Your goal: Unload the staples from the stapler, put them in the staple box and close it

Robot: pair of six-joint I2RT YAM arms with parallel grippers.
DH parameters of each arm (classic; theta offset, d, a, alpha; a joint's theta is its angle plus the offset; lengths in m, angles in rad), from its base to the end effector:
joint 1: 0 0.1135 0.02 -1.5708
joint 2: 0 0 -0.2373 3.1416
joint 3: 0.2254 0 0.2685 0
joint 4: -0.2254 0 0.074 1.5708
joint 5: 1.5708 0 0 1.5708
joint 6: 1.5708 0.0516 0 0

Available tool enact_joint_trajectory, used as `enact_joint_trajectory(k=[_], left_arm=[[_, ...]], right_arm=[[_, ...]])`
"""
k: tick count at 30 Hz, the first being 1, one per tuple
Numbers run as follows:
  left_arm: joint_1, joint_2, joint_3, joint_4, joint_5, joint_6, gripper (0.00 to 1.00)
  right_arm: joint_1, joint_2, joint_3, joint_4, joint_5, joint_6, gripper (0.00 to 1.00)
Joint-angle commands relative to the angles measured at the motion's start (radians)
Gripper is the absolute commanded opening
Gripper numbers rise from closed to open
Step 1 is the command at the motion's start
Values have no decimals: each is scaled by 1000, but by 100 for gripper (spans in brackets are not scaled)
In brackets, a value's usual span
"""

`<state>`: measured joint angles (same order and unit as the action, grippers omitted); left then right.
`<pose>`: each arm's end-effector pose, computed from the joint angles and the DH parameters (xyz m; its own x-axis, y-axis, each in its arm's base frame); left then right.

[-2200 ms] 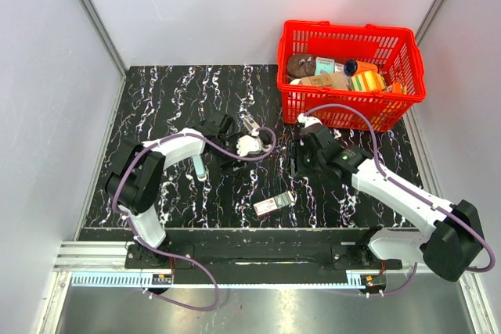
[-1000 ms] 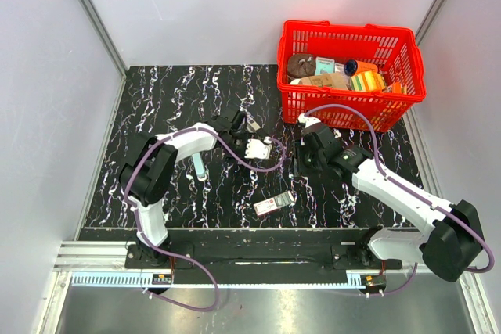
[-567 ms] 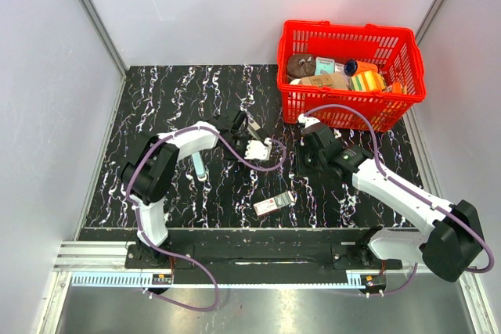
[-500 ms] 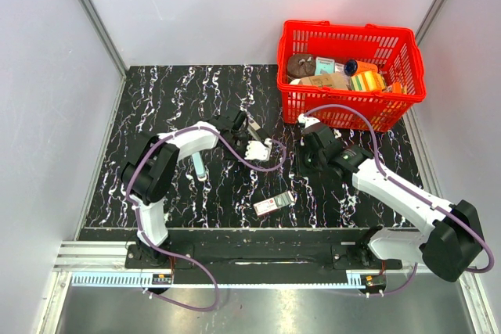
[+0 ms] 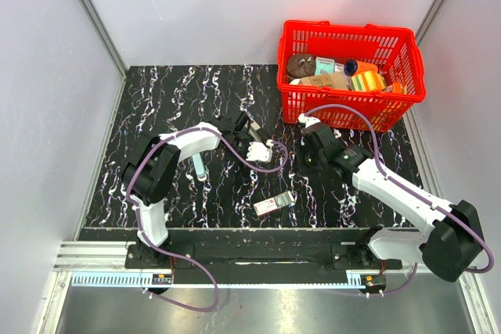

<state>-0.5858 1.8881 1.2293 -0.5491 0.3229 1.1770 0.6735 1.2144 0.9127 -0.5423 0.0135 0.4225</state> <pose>0.3087 -0.2245 0.1113 0.2720 0.8705 -0.4102 0.9566 -0.1980 0.2140 0.2258 0.1793 0.2216 -0.7856 -0.1023 -0.6102 -0.3229 0.9091 0.2633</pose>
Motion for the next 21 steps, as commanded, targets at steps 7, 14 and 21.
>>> enact_joint_trajectory(k=[7,14,21], left_arm=[[15,-69,183,-115,14,-235,5],[125,-168,351,-219,365,-517,5],[224,-317,166,380,859,-1316,6]], right_arm=[[-15,-42,60,24,-10,-16,17],[-22,-102,95,65,-73,2,17],[-23,-159,101,269,-202,61,49]])
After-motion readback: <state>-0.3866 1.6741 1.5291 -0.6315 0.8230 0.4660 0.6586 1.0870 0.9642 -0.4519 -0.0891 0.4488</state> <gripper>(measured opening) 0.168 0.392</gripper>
